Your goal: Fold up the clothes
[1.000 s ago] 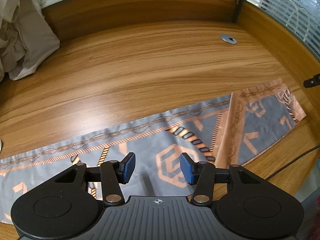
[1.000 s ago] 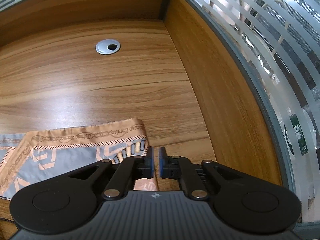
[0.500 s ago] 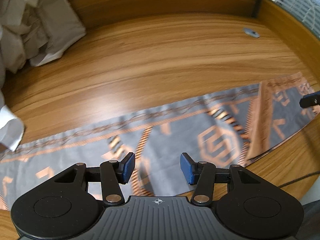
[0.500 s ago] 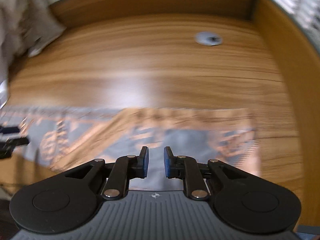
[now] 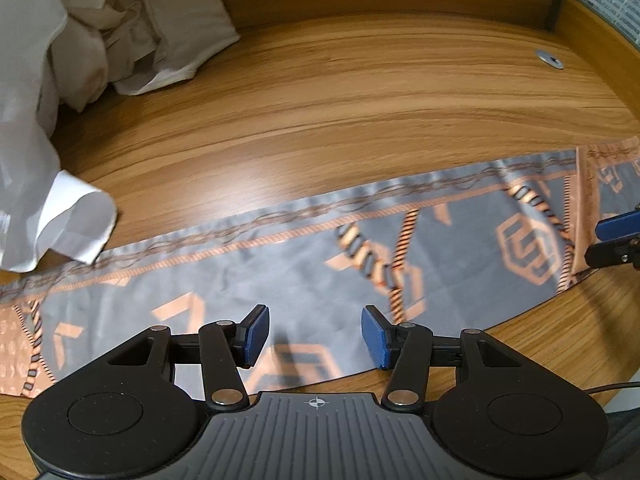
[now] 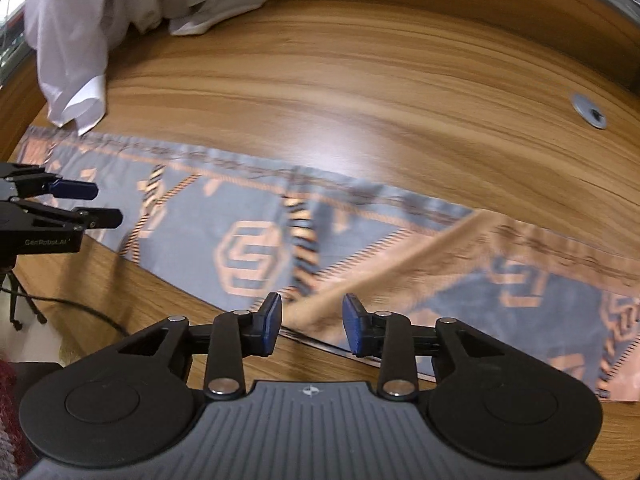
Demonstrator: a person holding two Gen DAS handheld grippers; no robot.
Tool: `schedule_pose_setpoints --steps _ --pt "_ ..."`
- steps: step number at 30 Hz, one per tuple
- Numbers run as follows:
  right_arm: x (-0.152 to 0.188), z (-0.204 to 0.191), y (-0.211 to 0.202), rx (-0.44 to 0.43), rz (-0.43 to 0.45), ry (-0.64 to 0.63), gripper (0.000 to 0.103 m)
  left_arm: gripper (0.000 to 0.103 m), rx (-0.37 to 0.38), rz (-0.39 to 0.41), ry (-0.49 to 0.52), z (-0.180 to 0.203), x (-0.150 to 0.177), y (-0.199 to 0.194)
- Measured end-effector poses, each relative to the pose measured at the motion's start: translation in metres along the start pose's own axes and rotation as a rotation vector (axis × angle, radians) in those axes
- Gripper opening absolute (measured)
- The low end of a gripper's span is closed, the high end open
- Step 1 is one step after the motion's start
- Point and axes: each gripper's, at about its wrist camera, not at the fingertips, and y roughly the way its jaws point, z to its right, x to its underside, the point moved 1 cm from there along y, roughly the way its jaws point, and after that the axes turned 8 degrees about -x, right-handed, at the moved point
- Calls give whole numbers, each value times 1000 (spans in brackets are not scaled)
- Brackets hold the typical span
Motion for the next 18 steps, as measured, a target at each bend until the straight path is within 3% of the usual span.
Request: schedule_pose_setpoints --steps 9,11,13,18 --pt "4 -10 21 93 -44 6 36 54 -8 -2 -4 -20 1 -1" --pt "6 -4 20 99 -38 22 14 54 -3 2 9 -18 -1 -1" --pt "7 6 16 95 -28 49 0 54 3 7 22 -16 -4 -1" --pt "9 31 -1 101 11 115 0 54 18 19 40 -3 -15 1"
